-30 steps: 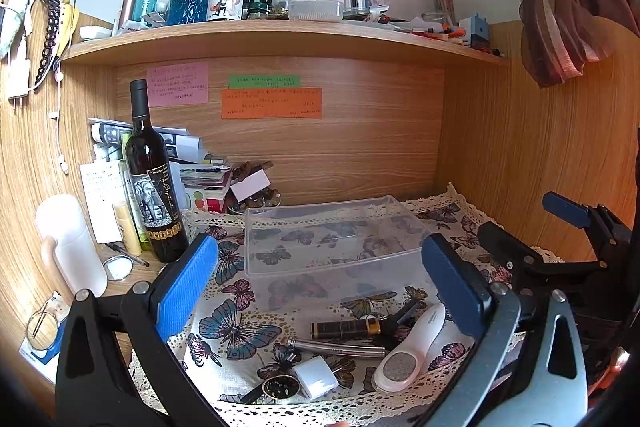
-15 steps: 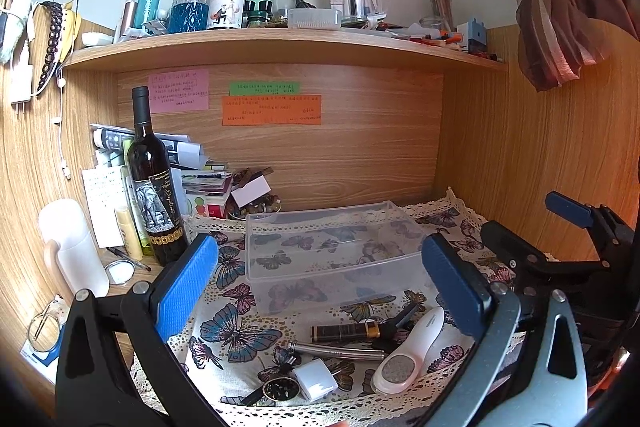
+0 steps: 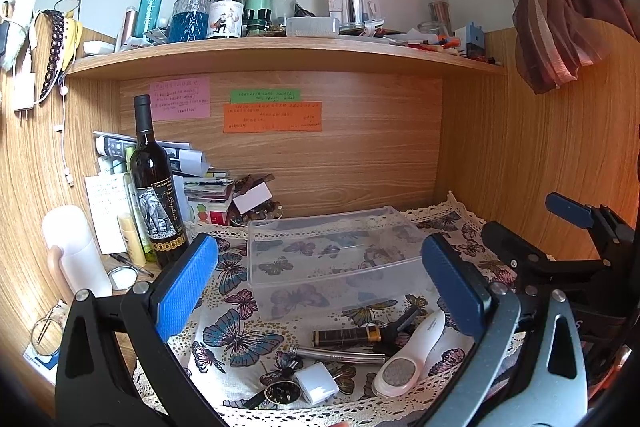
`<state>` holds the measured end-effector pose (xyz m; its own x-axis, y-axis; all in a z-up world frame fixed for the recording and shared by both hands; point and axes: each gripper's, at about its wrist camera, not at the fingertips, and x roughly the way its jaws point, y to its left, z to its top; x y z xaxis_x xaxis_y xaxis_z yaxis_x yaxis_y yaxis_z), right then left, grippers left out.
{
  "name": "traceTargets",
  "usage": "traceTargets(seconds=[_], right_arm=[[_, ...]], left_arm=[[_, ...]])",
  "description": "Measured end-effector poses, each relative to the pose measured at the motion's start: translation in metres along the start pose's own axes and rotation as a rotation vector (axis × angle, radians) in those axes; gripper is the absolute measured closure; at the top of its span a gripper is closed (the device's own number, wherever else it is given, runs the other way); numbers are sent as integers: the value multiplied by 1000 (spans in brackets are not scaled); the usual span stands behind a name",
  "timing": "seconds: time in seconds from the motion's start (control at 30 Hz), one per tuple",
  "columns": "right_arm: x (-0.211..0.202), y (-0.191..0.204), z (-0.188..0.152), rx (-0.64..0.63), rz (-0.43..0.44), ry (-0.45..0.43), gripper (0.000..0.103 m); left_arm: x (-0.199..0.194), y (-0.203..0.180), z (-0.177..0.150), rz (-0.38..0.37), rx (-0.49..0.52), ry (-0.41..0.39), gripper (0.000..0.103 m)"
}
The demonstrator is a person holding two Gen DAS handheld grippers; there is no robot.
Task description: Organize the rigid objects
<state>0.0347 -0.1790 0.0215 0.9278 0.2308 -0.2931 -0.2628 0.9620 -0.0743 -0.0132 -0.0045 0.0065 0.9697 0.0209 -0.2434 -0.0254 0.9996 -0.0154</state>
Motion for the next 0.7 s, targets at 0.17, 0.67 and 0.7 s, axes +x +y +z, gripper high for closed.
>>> traceTargets(seconds=[0.17, 0.67, 0.7], right_arm=[[0, 0, 0, 1, 1, 0, 0], [-2, 2, 1, -4, 1, -3, 0], [-2, 2, 1, -3, 1, -2, 0]], left_arm=[[0, 0, 1, 2, -4, -3, 0], [-1, 2, 0, -1, -12, -1, 0], [0, 2, 0, -2, -14, 0, 0]])
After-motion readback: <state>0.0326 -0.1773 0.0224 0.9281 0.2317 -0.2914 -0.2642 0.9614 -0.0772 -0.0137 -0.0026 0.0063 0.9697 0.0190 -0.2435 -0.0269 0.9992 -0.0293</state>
